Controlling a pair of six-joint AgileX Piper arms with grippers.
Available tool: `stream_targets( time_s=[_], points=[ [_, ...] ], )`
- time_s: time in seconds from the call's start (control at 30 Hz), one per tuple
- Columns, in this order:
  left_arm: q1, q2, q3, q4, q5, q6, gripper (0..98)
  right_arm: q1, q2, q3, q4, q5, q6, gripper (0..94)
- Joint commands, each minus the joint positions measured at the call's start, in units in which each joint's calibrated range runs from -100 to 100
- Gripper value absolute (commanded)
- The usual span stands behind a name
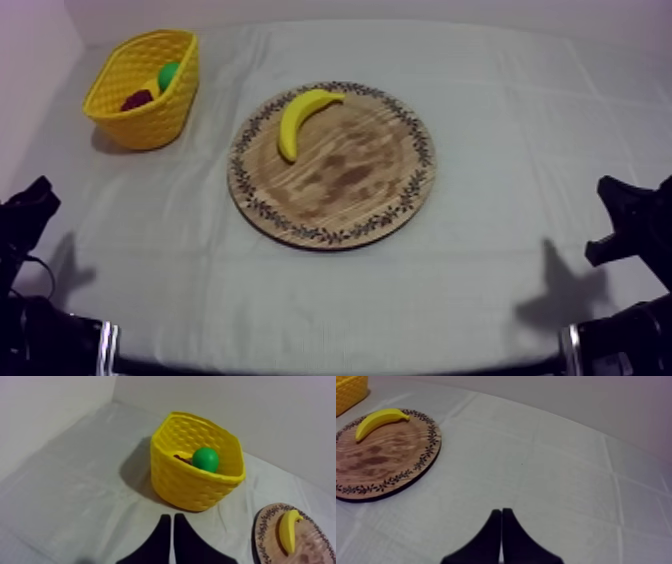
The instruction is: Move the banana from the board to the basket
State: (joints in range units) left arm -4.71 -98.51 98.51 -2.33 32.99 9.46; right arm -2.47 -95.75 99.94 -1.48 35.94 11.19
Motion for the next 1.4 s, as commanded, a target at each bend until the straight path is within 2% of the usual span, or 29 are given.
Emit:
stream_targets(
  time_s=[0.0,0.3,0.63,0.87,1.07,1.37],
  points=[
    [0.11,1.85,-2.14,0.01,-0.58,-0.39,0.0,0.02,0.0,-0.05,-0.01,0.03,0.02,0.3],
    [3.07,17.72,-21.25,-0.07,-0.65,-3.09,0.0,-0.02,0.0,-0.05,-0.01,0.03,0.02,0.3],
    [9.31,42.74,-48.61,-0.06,4.66,-6.04,0.0,0.01,0.0,-0.05,-0.01,0.03,0.02,0.3],
    [13.11,56.34,-62.74,0.01,10.51,-7.98,0.0,0.02,0.0,-0.05,-0.01,0.03,0.02,0.3],
    [17.14,66.11,-70.73,-0.24,16.01,-9.4,0.0,0.02,0.0,-0.05,-0.01,0.03,0.02,0.3],
    [22.96,76.27,-73.09,-0.43,17.97,-10.48,0.0,0.02,0.0,-0.05,-0.01,0.03,0.02,0.3]
  ],
)
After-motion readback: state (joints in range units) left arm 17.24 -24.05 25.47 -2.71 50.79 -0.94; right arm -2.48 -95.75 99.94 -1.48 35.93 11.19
